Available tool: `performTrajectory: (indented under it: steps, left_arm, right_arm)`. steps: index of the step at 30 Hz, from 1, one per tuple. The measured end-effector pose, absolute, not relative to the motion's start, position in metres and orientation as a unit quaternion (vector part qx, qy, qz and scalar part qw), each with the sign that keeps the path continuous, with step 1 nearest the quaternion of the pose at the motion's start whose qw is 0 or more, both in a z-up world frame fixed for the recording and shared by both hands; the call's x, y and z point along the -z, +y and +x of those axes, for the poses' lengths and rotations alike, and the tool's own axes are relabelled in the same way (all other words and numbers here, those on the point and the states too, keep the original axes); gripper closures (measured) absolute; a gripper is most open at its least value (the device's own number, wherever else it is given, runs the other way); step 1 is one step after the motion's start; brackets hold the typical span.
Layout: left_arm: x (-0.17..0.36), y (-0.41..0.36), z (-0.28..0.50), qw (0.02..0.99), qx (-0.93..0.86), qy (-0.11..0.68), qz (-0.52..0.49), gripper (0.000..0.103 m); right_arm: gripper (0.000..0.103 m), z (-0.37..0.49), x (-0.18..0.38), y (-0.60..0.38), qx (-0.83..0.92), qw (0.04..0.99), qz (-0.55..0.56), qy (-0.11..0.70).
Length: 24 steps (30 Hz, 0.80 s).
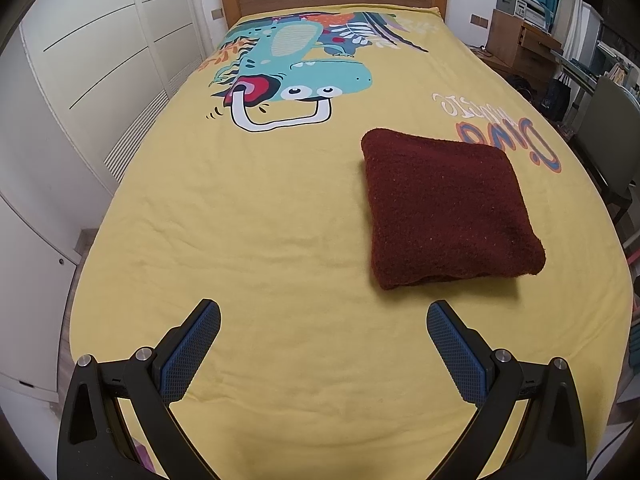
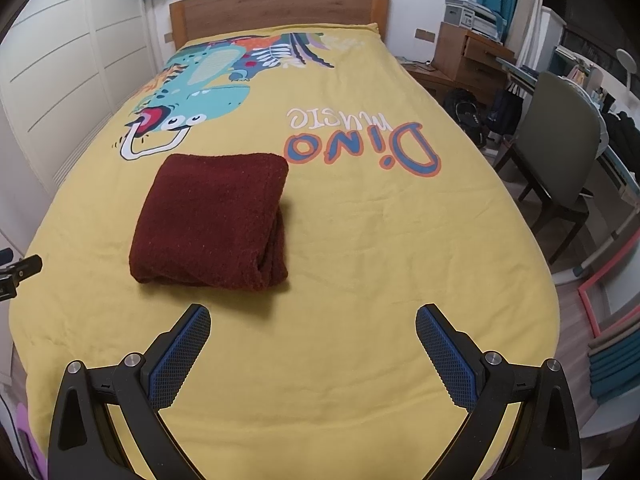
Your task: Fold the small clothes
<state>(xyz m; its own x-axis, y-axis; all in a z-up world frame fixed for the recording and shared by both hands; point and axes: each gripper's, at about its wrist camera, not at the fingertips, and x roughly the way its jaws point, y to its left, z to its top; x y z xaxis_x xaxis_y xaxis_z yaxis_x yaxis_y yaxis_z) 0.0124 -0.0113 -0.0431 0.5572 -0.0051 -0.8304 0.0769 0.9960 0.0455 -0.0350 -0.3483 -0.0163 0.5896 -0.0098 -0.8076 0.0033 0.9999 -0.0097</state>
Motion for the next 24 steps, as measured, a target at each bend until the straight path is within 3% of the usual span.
performTrajectory:
  steps: [24]
  left_arm:
    - [0.0459, -0.0187, 0.0125, 0.879, 0.033, 0.473, 0.043, 0.001]
  right_arm:
    - [0.001, -0.0317, 0.0257, -0.3489, -0.001, 0.886, -0.005, 0.464]
